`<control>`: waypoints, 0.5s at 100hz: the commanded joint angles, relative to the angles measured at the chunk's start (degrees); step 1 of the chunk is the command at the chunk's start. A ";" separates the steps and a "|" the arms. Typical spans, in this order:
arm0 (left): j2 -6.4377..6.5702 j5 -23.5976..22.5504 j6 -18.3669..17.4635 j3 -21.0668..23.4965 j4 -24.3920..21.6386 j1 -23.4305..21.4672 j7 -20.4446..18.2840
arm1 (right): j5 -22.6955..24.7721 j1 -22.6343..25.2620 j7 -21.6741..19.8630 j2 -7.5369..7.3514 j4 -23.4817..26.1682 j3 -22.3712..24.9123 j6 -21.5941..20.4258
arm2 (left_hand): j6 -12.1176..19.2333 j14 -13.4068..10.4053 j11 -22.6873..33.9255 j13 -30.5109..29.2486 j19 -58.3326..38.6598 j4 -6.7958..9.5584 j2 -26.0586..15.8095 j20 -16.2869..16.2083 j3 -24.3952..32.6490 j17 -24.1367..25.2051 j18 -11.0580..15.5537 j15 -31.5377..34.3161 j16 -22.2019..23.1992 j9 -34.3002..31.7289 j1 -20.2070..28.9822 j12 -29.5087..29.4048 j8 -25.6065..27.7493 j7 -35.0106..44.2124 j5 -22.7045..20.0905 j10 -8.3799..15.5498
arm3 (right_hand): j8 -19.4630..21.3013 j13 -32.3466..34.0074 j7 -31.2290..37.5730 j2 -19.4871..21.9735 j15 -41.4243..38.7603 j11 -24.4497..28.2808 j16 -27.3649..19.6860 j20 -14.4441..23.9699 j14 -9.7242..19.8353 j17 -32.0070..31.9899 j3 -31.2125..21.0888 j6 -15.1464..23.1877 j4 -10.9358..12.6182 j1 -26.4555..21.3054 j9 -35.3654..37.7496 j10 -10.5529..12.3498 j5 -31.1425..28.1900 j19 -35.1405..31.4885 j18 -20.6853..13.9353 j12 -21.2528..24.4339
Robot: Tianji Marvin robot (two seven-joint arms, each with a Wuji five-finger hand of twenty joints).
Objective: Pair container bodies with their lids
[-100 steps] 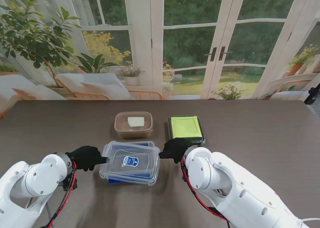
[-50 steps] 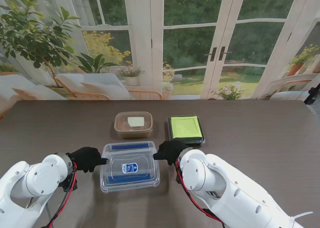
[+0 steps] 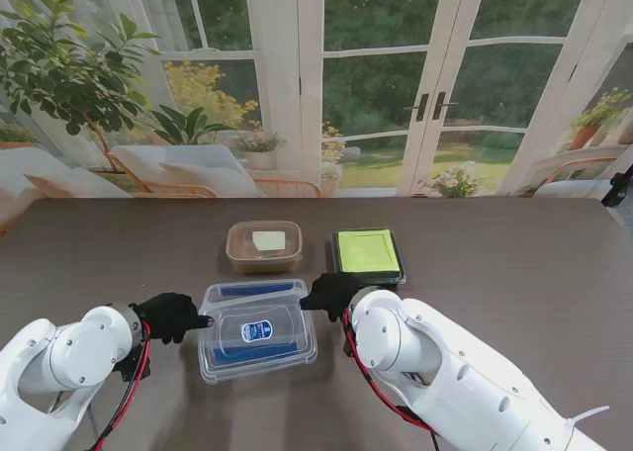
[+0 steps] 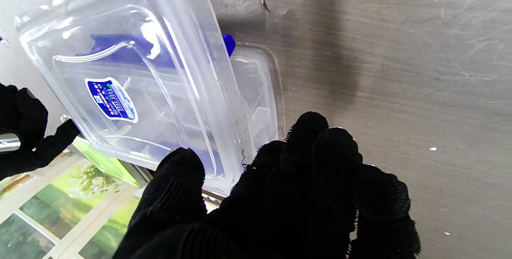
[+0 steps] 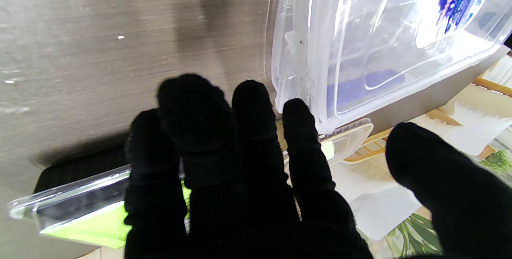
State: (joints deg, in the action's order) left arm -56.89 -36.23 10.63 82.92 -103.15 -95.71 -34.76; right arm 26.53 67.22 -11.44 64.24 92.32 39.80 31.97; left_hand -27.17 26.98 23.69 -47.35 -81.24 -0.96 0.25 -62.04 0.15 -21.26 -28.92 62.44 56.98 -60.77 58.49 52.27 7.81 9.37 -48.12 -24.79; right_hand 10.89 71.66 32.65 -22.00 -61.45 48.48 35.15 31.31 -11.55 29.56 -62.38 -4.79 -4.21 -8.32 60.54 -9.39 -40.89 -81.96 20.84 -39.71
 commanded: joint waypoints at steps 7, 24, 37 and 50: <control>-0.02 0.01 0.26 0.19 -0.45 -0.95 -1.38 | -0.50 0.38 -0.70 0.40 0.09 -0.02 -0.07 | 0.81 1.71 0.64 -0.28 0.30 0.85 -3.00 -0.29 -0.67 1.42 3.27 0.28 1.07 -0.55 0.56 0.11 0.42 0.51 -1.05 -1.62 | -0.38 2.06 -0.12 1.54 -0.23 0.17 0.20 -0.35 -0.04 10.57 2.91 1.80 0.71 1.52 0.88 0.78 -0.55 -1.93 1.82 -0.04; -0.01 0.96 -0.22 -0.37 0.85 0.45 -1.27 | -1.02 -0.08 -0.72 0.55 0.18 -0.48 0.06 | 0.86 1.66 0.65 -0.30 0.29 0.86 -3.05 -0.28 -0.65 1.42 3.26 0.32 1.08 -0.50 0.61 0.11 0.39 0.46 -0.92 -1.64 | -0.40 1.99 -0.14 1.63 -0.22 0.18 0.20 -0.34 -0.04 10.62 2.91 1.82 0.68 1.63 0.86 0.86 -0.53 -2.00 1.76 -0.05; 0.02 1.66 -1.03 -0.82 2.27 1.99 -1.31 | -1.34 -0.94 -0.77 0.74 -0.16 -1.14 0.35 | 0.70 1.67 0.71 -0.31 0.27 0.85 -3.10 -0.28 -0.68 1.39 3.21 0.33 1.07 -0.59 0.57 0.12 0.40 0.50 -1.00 -1.59 | -0.41 1.99 -0.17 1.64 -0.22 0.16 0.21 -0.36 0.04 10.62 3.01 1.84 0.69 1.59 0.81 0.91 -0.44 -2.01 1.76 -0.03; 0.10 2.13 -1.61 -1.01 3.30 3.36 -1.70 | -1.95 -1.75 -0.55 1.05 -0.73 -1.57 0.84 | 0.58 1.71 0.73 -0.42 0.23 0.86 -3.05 -0.29 -0.66 1.32 3.14 0.36 1.07 -0.63 0.60 0.11 0.43 0.59 -1.11 -1.74 | -0.40 1.97 -0.14 1.69 -0.23 0.14 0.21 -0.38 -0.08 10.62 3.05 1.88 0.70 1.56 0.78 0.79 -0.44 -2.02 1.76 -0.02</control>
State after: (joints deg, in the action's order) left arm -56.75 -34.53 9.40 81.99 -99.94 -93.00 -35.05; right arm 24.95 65.71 -11.29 64.54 91.62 38.45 32.67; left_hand -27.42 26.98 23.69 -47.35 -81.24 -0.96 0.25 -62.04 0.15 -21.26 -28.92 62.44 56.98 -60.77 58.49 52.27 8.34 10.22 -48.61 -24.78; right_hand 10.90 71.66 33.02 -22.00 -61.44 48.48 35.15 31.31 -11.55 29.56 -62.38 -7.88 -4.21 -8.31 60.54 -9.39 -40.89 -81.96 20.84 -39.71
